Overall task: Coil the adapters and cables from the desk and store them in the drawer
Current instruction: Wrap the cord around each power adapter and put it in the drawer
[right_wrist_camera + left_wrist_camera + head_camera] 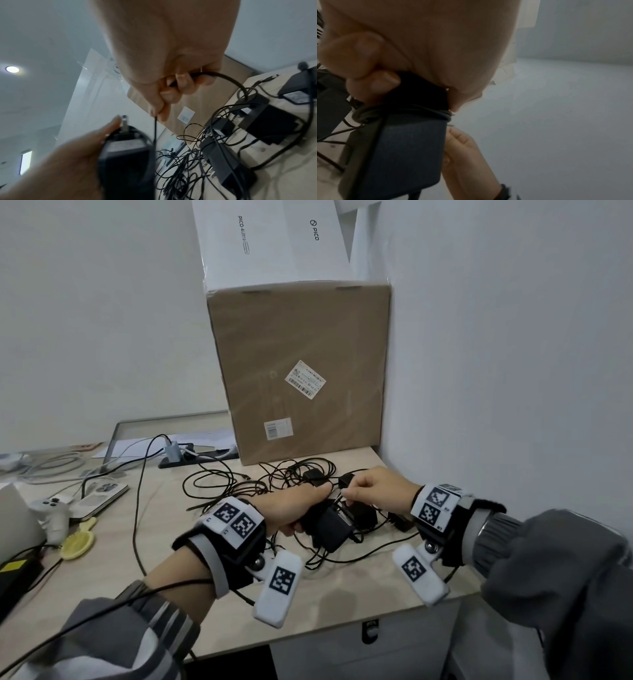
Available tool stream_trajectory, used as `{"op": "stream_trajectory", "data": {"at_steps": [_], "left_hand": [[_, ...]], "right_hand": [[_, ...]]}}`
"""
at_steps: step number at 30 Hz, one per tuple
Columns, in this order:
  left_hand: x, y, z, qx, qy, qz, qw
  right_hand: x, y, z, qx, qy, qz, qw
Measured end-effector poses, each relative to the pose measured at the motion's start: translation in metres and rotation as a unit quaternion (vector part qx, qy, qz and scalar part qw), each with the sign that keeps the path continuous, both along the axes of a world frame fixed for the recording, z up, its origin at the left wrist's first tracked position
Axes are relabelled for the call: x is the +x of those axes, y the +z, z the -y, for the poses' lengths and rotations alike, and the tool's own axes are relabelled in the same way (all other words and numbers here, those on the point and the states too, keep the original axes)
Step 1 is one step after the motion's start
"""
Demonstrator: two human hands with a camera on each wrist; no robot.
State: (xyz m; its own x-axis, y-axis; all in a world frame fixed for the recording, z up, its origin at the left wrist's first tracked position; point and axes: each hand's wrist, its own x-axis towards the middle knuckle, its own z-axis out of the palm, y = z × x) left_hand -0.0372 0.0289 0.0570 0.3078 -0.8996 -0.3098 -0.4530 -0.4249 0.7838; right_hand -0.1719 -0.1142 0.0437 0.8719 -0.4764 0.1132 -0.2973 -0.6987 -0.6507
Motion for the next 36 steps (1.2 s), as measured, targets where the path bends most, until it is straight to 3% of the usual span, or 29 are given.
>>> {"op": "stream_trajectory", "data": {"at_steps": [6,15,17,20,22,25,27,29,31,33,36], "left_hand": [[0.002,-0.020,0.011,0.021,0.038,0.014,0.999],[0.006,-0.039,0.023,0.068,0.098,0.092,0.989],[0.007,-0.039,0.025,0.045,0.127,0.078,0.988],[0.015,-0.042,0.032,-0.050,0.214,-0.010,0.976],[0.019,-0.042,0.036,-0.145,0.284,-0.113,0.941],[0.024,-0.029,0.033,-0.270,0.344,-0.312,0.843],[0.024,-0.017,0.027,-0.309,0.325,-0.422,0.788],[0.021,-0.010,0.022,-0.322,0.291,-0.469,0.769],[0.017,-0.005,0.017,-0.325,0.257,-0.491,0.766],[0.014,0.000,0.011,-0.317,0.213,-0.493,0.782],[0.012,0.003,0.004,-0.267,0.158,-0.432,0.847]], "right_hand": [[0.005,0.009,-0.014,0.030,-0.001,-0.038,0.999],[0.007,0.013,-0.036,-0.040,-0.018,-0.067,0.997],[0.009,0.012,-0.042,-0.031,-0.025,-0.050,0.998],[0.010,0.007,-0.055,0.081,-0.016,0.020,0.996],[0.009,0.005,-0.061,0.128,0.000,0.063,0.990],[0.004,0.002,-0.066,0.162,0.048,0.085,0.982],[0.002,-0.003,-0.067,0.154,0.067,0.085,0.982],[0.003,-0.007,-0.061,0.137,0.056,0.094,0.985],[0.003,-0.009,-0.054,0.121,0.049,0.091,0.987],[0.000,-0.012,-0.045,0.099,0.048,0.064,0.992],[-0.005,-0.016,-0.035,0.051,0.020,0.021,0.998]]}}
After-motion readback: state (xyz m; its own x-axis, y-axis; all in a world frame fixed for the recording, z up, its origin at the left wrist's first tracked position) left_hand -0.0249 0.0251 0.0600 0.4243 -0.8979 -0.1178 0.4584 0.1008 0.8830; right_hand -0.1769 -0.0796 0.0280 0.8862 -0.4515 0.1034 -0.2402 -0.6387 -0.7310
